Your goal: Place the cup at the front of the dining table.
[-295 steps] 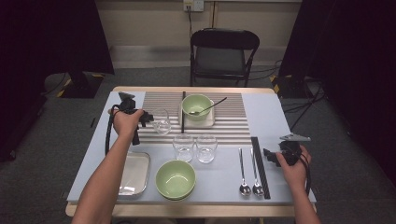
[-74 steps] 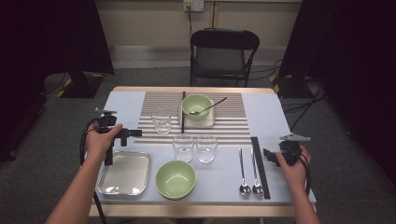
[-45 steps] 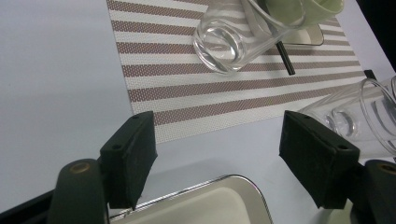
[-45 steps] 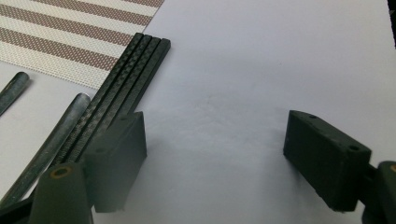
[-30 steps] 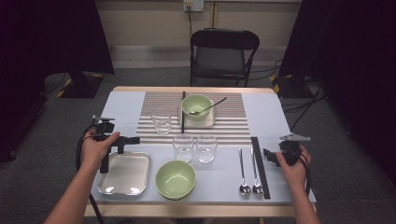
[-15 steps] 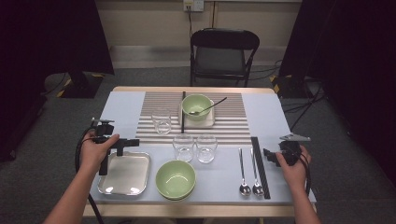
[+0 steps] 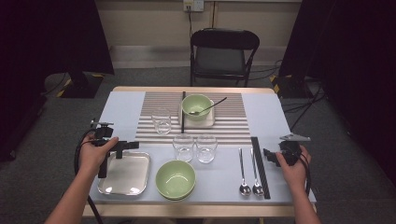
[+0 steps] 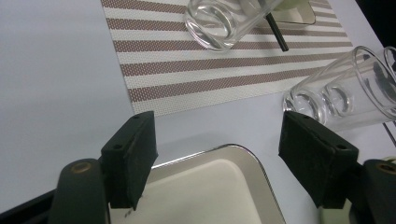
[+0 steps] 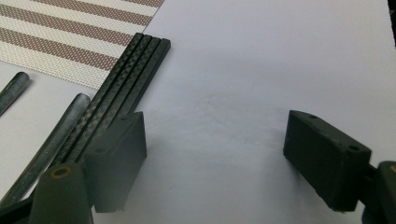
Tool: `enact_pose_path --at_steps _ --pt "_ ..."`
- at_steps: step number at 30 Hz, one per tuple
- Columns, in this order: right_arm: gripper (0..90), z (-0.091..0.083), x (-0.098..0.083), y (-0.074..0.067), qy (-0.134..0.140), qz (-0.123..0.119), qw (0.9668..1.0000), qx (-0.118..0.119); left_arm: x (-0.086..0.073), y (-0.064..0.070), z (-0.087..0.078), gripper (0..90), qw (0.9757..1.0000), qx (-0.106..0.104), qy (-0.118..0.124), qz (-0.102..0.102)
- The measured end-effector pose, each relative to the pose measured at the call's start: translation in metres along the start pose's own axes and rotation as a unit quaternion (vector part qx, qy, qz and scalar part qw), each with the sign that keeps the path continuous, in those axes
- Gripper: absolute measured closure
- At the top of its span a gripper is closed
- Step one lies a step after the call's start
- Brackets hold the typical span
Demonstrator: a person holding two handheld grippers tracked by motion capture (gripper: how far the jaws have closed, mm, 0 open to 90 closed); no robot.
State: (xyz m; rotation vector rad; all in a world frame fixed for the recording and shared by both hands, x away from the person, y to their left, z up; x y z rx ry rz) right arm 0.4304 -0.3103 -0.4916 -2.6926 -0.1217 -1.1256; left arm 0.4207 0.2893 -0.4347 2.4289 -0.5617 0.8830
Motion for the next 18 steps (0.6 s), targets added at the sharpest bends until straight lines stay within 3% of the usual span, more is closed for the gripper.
enact_pose_path --at_steps 10,18 --pt "20.1 0.000 0.000 0.000 0.000 0.000 1.0000 0.000 -0.006 -0.001 0.000 27.6 0.9999 -0.001 0.004 0.012" --pt "20.1 0.000 0.000 0.000 0.000 0.000 1.0000 0.000 -0.012 -0.003 0.000 27.0 0.9999 -0.003 0.005 0.010"
Point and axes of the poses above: each handheld gripper's, and its own axes: z roughly forward along the jaws, x roughly out of its top, y roughly to its right, the point moved 2 cm from there along z, roughly forward along the jaws, and after that the axes turned 14 degrees about z, right-handed, at the moved point
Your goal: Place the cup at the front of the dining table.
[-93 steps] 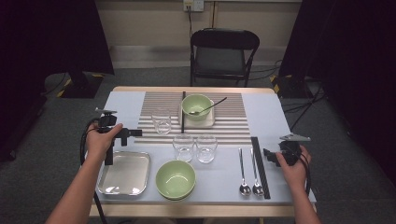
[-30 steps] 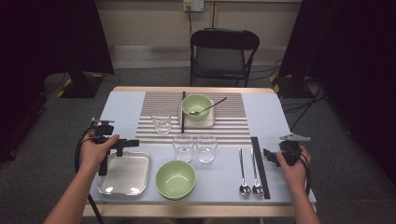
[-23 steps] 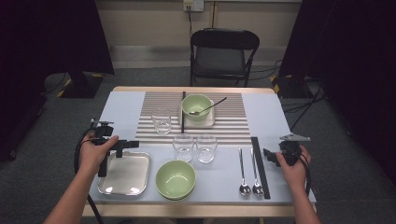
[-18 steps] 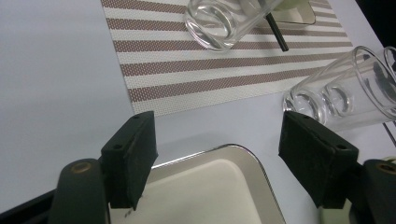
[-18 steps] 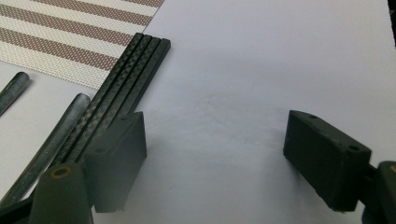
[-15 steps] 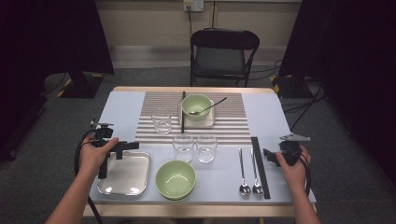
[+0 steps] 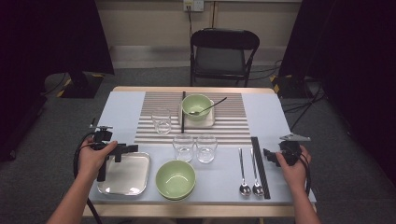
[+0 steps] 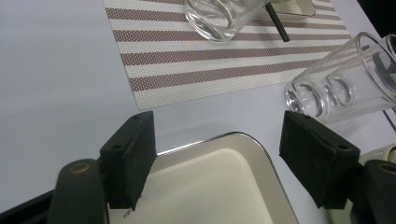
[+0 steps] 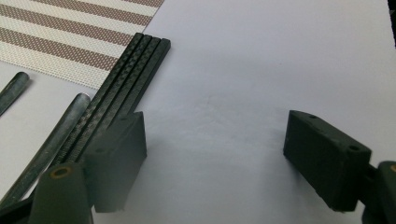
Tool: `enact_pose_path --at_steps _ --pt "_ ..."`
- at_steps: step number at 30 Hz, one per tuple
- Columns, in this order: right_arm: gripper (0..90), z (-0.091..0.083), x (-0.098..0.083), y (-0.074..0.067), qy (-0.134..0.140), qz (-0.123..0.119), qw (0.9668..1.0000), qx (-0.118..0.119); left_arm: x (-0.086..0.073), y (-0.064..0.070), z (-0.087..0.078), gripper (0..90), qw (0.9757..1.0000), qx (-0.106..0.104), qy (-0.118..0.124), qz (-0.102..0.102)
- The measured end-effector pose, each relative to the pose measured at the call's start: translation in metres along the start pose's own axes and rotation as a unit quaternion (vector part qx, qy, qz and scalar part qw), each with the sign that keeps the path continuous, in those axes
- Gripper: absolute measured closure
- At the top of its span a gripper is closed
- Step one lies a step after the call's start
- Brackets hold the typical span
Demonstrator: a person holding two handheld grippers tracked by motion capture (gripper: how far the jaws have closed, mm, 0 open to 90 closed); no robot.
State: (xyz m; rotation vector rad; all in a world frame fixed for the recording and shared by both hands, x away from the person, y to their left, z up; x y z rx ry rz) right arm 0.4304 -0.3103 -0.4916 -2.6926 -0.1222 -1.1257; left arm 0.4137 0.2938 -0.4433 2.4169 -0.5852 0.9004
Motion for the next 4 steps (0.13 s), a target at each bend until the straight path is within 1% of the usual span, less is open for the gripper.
enact_pose_path --at_steps 4 --pt "20.1 0.0001 0.0000 0.0000 0.000 -0.001 1.0000 0.000 -0.0039 -0.0014 0.0003 26.8 1.0000 0.001 0.000 0.004"
Point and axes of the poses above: each handheld gripper's, and its own axes: z roughly forward along the jaws, x roughly out of its top, y roughly to its right, the point moved 2 cm from there along z, roughly forward along the jaws, and after that the axes turned 14 degrees about z, right-handed, at the moved point
